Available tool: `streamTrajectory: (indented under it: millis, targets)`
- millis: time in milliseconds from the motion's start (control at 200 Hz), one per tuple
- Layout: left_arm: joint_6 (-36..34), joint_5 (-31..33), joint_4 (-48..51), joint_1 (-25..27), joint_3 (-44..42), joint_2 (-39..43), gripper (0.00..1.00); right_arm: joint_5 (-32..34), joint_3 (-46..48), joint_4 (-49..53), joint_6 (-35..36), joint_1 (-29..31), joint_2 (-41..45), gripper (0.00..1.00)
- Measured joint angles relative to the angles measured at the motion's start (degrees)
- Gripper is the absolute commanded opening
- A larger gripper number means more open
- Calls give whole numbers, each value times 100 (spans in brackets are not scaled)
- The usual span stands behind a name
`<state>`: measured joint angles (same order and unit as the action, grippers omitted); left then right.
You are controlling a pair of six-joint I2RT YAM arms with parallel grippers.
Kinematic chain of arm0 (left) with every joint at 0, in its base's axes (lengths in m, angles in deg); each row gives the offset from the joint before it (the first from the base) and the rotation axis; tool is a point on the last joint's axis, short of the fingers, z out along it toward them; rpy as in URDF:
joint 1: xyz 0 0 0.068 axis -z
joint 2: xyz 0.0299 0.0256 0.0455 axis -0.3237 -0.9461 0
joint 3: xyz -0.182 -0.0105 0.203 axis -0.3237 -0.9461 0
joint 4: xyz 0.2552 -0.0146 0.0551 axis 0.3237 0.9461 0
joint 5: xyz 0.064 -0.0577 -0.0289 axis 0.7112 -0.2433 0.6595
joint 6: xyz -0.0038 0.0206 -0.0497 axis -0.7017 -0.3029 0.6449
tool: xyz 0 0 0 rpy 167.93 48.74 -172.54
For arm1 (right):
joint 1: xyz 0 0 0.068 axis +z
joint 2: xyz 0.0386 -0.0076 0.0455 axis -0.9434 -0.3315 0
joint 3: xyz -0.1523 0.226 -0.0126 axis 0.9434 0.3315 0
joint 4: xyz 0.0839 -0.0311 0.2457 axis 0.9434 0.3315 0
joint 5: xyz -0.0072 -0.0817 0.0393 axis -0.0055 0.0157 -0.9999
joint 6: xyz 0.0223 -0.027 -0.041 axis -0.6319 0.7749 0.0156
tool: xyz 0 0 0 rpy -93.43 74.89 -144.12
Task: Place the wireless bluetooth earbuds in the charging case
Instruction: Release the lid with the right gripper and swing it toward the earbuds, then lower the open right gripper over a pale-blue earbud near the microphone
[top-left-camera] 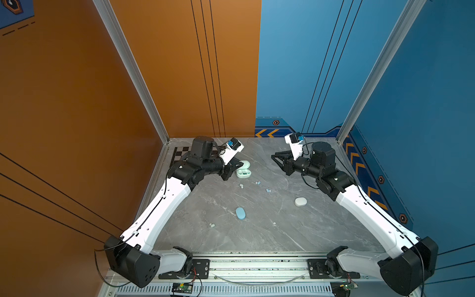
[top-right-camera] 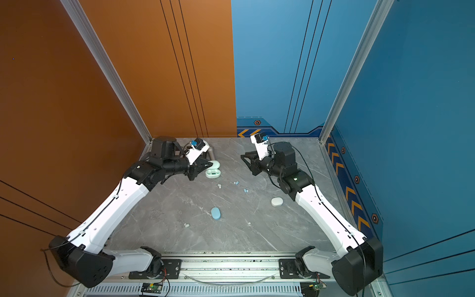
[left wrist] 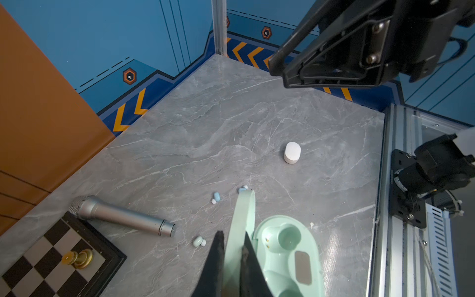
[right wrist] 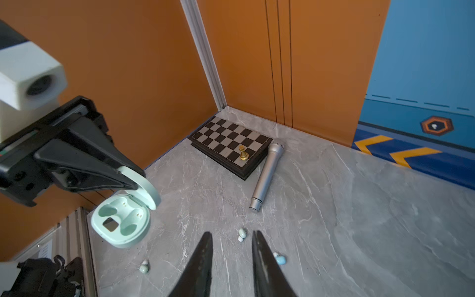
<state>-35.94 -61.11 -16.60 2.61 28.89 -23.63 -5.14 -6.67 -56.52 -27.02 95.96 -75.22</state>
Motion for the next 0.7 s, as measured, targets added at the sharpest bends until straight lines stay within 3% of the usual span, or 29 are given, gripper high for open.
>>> streamTrajectory:
  millis: [255, 551, 701]
  targets:
    - [647, 7, 13, -595, -2, 455, 0, 258, -555, 994, -278, 271, -1451, 29]
    - [1108, -31, 20, -876, -826, 1561, 0, 450, -1746, 1788, 313, 1104, -3910, 33]
    - [1497, -44, 35, -881, -1316, 1891, 0, 669, -2328, 1976, 501, 1325, -4642, 36]
